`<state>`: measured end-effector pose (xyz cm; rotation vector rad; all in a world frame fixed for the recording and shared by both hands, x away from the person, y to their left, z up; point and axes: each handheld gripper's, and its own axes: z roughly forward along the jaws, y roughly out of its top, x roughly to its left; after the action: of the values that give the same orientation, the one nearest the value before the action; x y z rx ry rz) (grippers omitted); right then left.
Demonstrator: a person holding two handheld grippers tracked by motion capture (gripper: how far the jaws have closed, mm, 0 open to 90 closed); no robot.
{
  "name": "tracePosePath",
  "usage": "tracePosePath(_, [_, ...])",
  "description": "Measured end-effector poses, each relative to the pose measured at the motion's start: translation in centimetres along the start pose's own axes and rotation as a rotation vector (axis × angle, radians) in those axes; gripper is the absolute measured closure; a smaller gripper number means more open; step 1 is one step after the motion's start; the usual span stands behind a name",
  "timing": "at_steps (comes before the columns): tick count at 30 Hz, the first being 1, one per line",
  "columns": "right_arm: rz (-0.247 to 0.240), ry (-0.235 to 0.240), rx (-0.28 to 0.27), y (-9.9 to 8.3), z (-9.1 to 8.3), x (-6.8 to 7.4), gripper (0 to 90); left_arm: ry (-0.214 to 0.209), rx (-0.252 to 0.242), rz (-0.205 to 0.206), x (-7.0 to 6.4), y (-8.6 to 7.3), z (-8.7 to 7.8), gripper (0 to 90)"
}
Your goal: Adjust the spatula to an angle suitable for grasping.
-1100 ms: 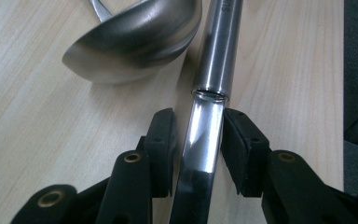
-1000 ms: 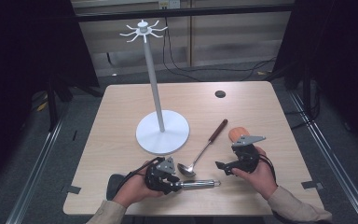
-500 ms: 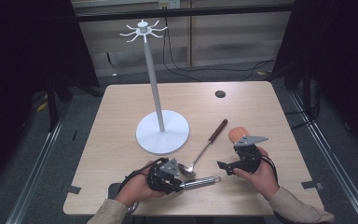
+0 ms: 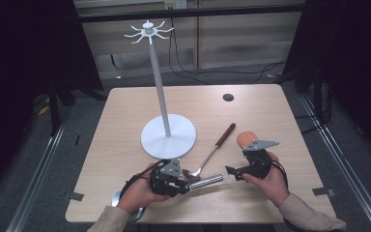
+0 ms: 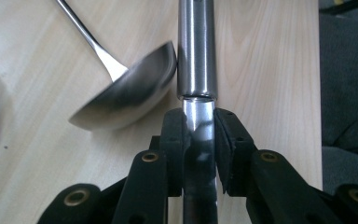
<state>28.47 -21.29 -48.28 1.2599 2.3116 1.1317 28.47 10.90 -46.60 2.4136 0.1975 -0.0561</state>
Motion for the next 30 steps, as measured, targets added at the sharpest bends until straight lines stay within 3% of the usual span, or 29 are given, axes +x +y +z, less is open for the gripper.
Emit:
tracePosePath(3, [0.016, 0.002, -0.02, 0.1, -0.1, -0.1, 4.8, 0.005, 0.015, 0.013, -0.1, 0.3, -0.5, 75.1])
tracePosePath(4, [0.016, 0.0, -0.024, 0.1, -0.2, -0.2, 4.9, 0.0, -0.027, 0.0, -0.1, 0.2, -0.4, 75.2])
tracePosePath(10, [0.043, -0.021, -0.051, 0.2, -0.6, -0.6, 4.6, 0.026, -0.067, -0.021, 0.4, 0.5, -2.0, 75.2])
tracePosePath(11, [0.043, -0.019, -0.054, 0.2, -0.6, -0.7, 4.7, 0.038, -0.113, -0.042, 0.6, 0.4, -2.4, 75.2])
tracePosePath(12, [0.043, -0.019, -0.054, 0.2, -0.6, -0.7, 4.7, 0.038, -0.113, -0.042, 0.6, 0.4, -2.4, 75.3])
tracePosePath(15, [0.046, -0.024, -0.059, 0.2, -0.6, -0.8, 4.6, 0.072, -0.154, -0.063, 1.0, 0.5, -3.6, 75.3])
tracePosePath(16, [0.05, -0.023, -0.055, 0.2, -0.6, -0.7, 4.6, 0.102, -0.162, -0.071, 1.2, 0.7, -4.2, 75.3])
tracePosePath(21, [0.05, -0.019, -0.057, 0.2, -0.6, -0.7, 4.1, 0.157, -0.222, -0.104, 1.8, 1.0, -5.1, 75.3])
tracePosePath(24, [0.056, -0.022, -0.055, 0.2, -0.6, -0.7, 3.7, 0.188, -0.255, -0.103, 2.1, 1.2, -5.7, 75.4])
tracePosePath(30, [0.061, -0.02, -0.05, 0.1, -0.5, -1.0, 2.7, 0.266, -0.35, -0.14, 2.3, 1.9, -6.4, 75.4])
